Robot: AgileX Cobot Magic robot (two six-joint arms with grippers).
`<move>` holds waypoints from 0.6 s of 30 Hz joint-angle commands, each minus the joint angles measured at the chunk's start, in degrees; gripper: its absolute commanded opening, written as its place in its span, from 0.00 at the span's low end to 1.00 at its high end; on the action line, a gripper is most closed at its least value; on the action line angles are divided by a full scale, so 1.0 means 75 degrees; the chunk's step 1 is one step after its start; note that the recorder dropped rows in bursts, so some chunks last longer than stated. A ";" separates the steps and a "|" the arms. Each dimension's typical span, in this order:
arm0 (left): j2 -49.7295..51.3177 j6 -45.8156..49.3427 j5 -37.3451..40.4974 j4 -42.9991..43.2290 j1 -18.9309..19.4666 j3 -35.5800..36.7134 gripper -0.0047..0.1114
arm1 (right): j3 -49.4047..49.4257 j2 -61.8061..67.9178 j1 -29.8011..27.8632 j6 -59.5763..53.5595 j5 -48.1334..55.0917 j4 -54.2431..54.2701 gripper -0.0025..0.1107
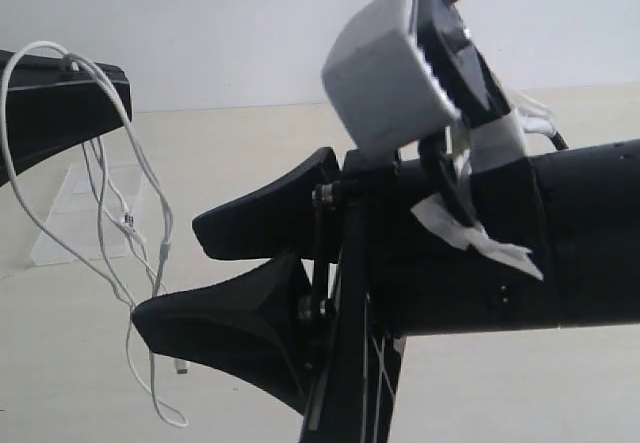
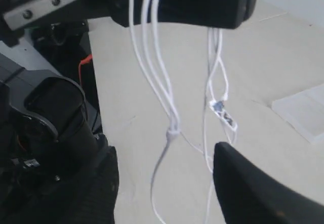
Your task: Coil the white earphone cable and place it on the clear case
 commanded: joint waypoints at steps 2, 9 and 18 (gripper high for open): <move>-0.0059 -0.0090 0.0029 -0.0033 -0.0034 -0.0060 0.04 | 0.0032 0.0176 -0.0030 -0.0767 0.0303 0.0822 0.50; -0.0059 -0.0141 0.0029 -0.0033 -0.0034 -0.0060 0.04 | 0.0032 0.0911 -0.0030 -0.1331 0.0735 0.0886 0.50; -0.0059 -0.0141 -0.0010 -0.0252 -0.0034 -0.0060 0.04 | 0.0032 0.1313 -0.0030 -0.1474 0.0563 0.0886 0.50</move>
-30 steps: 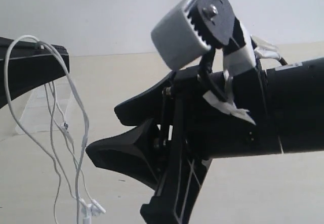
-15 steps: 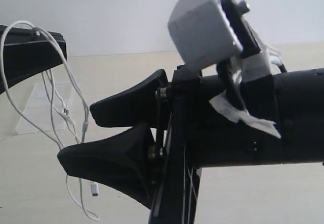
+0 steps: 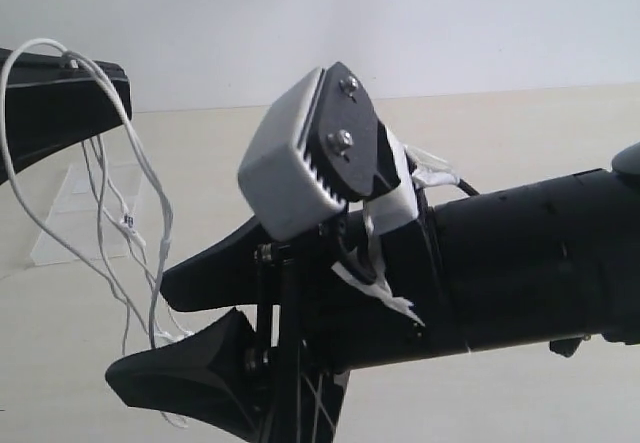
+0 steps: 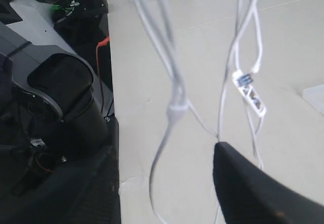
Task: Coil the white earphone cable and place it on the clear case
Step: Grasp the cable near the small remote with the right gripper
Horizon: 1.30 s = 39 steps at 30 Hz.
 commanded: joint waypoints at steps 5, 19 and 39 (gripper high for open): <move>-0.0059 -0.0086 -0.0024 -0.0214 -0.0034 -0.0060 0.04 | 0.0032 0.0094 -0.0030 -0.0114 -0.0427 0.0069 0.51; -0.0059 -0.0086 -0.0024 -0.0214 -0.0034 -0.0060 0.04 | -0.0261 0.0270 -0.0030 -0.0098 -0.0753 0.0069 0.68; -0.0059 -0.0086 -0.0198 -0.0438 -0.0034 -0.0060 0.04 | -0.0979 0.1321 -0.0030 -0.0087 -0.0084 0.0069 0.62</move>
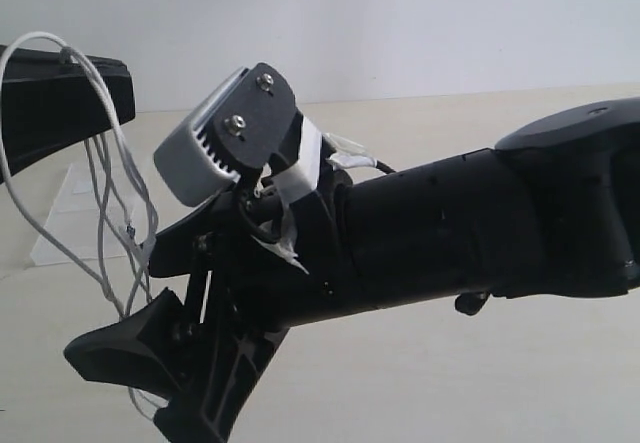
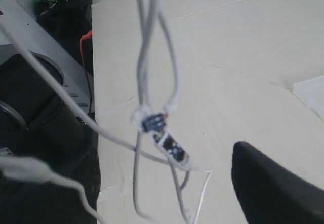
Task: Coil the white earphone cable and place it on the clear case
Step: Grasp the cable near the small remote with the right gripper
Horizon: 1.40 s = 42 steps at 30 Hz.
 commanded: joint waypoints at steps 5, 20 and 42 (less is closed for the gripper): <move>-0.0059 -0.0086 -0.0011 -0.0128 -0.0034 -0.0060 0.04 | -0.0088 0.0086 -0.0030 -0.0060 0.0122 0.0036 0.59; -0.0059 -0.0086 -0.0011 -0.0128 -0.0034 -0.0060 0.04 | -0.0088 0.0086 -0.0030 -0.0060 0.0122 0.0036 0.47; -0.0059 -0.0086 -0.0119 -0.0354 -0.0034 -0.0060 0.04 | -0.0232 0.0086 -0.0030 -0.0060 0.0427 0.0036 0.33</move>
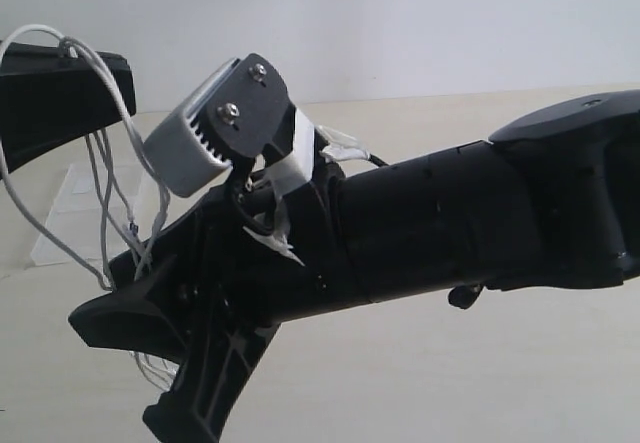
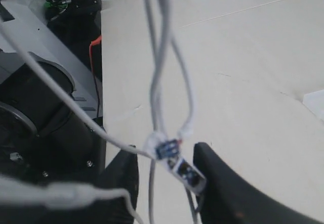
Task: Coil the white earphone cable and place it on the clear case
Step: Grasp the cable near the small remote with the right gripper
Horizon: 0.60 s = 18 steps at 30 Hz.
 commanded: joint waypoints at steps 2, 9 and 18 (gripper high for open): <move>-0.0059 -0.0082 -0.0043 -0.0139 -0.0034 -0.0060 0.04 | -0.0084 0.0039 -0.0030 -0.0060 0.0177 0.0021 0.32; -0.0059 -0.0082 -0.0043 -0.0139 -0.0034 -0.0060 0.04 | -0.0084 0.0037 -0.0030 -0.0060 0.0177 0.0021 0.25; -0.0059 -0.0082 0.0013 -0.0154 -0.0034 -0.0060 0.04 | -0.0084 0.0037 -0.0030 -0.0123 0.0177 0.0021 0.02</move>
